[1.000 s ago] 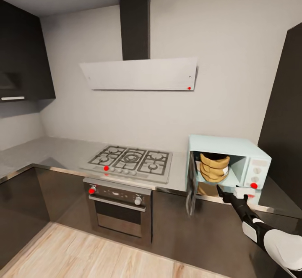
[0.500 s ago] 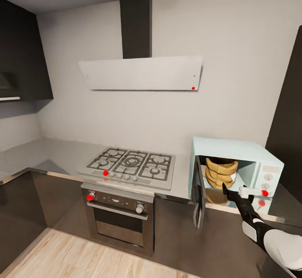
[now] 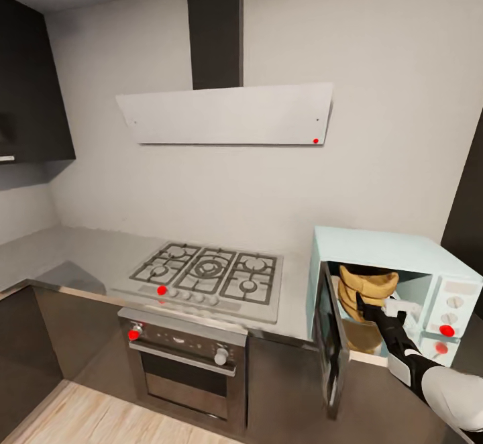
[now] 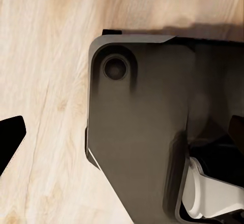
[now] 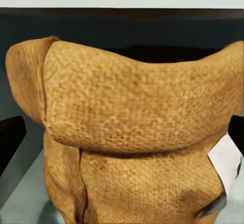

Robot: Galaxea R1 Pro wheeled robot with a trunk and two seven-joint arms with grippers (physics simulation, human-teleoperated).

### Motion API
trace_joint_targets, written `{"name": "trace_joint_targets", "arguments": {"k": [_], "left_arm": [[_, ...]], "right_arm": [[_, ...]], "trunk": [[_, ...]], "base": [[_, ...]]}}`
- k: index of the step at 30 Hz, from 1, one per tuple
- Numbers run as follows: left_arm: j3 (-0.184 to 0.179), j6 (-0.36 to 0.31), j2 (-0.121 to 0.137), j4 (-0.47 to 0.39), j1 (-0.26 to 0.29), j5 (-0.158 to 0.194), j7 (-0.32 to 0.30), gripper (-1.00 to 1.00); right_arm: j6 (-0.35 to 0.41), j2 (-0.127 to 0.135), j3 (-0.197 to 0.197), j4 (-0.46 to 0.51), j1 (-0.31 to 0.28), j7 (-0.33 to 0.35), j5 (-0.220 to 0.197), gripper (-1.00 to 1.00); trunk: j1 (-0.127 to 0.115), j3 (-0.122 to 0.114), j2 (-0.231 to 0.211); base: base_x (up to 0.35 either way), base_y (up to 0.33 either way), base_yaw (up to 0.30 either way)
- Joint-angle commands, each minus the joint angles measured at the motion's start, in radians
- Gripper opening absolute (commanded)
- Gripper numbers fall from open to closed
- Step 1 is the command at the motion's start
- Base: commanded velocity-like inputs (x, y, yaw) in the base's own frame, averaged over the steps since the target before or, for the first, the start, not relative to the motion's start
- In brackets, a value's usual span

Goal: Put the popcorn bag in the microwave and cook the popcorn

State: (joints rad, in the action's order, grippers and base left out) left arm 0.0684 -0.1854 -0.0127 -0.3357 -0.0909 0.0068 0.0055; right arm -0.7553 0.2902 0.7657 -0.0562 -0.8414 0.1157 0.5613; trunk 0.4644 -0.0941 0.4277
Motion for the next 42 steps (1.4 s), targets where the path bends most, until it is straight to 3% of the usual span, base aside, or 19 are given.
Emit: {"name": "trace_joint_targets", "arguments": {"k": [1,7,42], "left_arm": [[0.007,-0.008,-0.001,-0.004,-0.001,0.001,0.000,1.00],[0.007,-0.008,-0.001,-0.004,-0.001,0.001,0.000,1.00],[0.008,-0.008,0.000,-0.003,-0.001,0.001,0.001,1.00]], "right_arm": [[-0.004,0.001,0.008,-0.004,-0.001,0.009,-0.002,1.00],[-0.004,0.001,0.009,-0.004,-0.001,0.009,-0.002,1.00],[-0.004,0.001,0.008,-0.004,-0.001,0.009,-0.002,1.00]], "trunk": [[0.001,0.000,0.000],[0.001,0.000,0.000],[0.001,0.000,0.000]], "base": [[0.341,0.000,0.000],[0.295,-0.110,0.000],[0.088,-0.017,0.000]]}}
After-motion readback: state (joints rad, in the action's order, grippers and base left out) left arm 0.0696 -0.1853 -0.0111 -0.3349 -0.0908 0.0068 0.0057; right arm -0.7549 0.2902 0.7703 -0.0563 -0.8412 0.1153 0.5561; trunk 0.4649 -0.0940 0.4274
